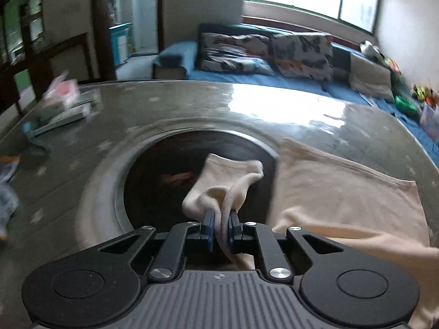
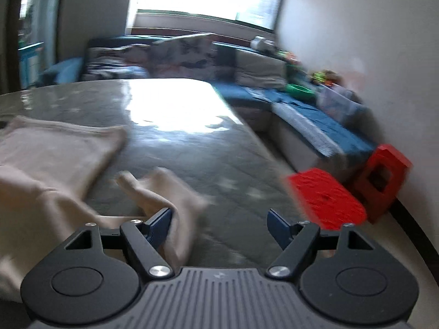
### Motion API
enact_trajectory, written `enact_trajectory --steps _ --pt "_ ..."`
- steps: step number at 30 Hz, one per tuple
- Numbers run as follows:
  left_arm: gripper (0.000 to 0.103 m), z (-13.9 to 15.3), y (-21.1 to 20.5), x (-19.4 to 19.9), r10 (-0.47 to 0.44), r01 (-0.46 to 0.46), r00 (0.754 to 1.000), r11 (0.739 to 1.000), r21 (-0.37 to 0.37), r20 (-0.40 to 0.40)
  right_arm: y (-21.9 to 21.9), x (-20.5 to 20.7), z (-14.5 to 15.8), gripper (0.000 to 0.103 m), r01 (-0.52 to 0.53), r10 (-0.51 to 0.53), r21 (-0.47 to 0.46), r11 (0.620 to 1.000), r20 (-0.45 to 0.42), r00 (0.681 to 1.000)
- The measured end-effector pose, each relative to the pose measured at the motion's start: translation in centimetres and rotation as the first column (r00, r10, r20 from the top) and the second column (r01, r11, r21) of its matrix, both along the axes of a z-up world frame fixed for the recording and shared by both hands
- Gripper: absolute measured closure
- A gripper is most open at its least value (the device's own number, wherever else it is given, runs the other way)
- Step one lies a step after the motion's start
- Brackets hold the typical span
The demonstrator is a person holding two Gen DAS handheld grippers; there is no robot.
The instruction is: Fold clothes
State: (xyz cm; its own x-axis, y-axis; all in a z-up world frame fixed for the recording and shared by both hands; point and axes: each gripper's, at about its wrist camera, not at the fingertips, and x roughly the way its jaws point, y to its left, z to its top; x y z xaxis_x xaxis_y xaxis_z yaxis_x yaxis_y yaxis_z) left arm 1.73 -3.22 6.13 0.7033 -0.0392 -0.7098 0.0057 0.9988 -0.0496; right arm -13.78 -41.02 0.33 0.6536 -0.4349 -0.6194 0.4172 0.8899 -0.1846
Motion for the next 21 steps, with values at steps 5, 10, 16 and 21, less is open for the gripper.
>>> enact_trajectory --steps 5,10,16,21 --pt "0.099 -0.6 4.8 -4.7 0.088 -0.089 0.995 0.996 -0.024 -0.038 -2.8 -1.6 -0.6 0.025 0.123 -0.123 -0.001 0.992 -0.032 0.992" --pt "0.099 -0.9 6.9 -7.3 0.093 -0.096 0.993 0.995 -0.039 -0.074 -3.7 -3.7 0.1 0.025 0.142 -0.142 0.049 0.989 0.008 0.990" --pt "0.091 1.1 4.6 -8.8 -0.022 0.022 1.000 0.999 -0.035 0.003 0.5 -3.0 1.8 0.025 -0.105 0.103 0.047 0.993 0.051 0.993" --pt "0.074 2.2 0.5 -8.4 -0.171 0.173 0.984 0.984 -0.047 0.049 3.4 -0.6 0.5 0.025 -0.223 0.223 0.012 0.975 -0.023 0.974"
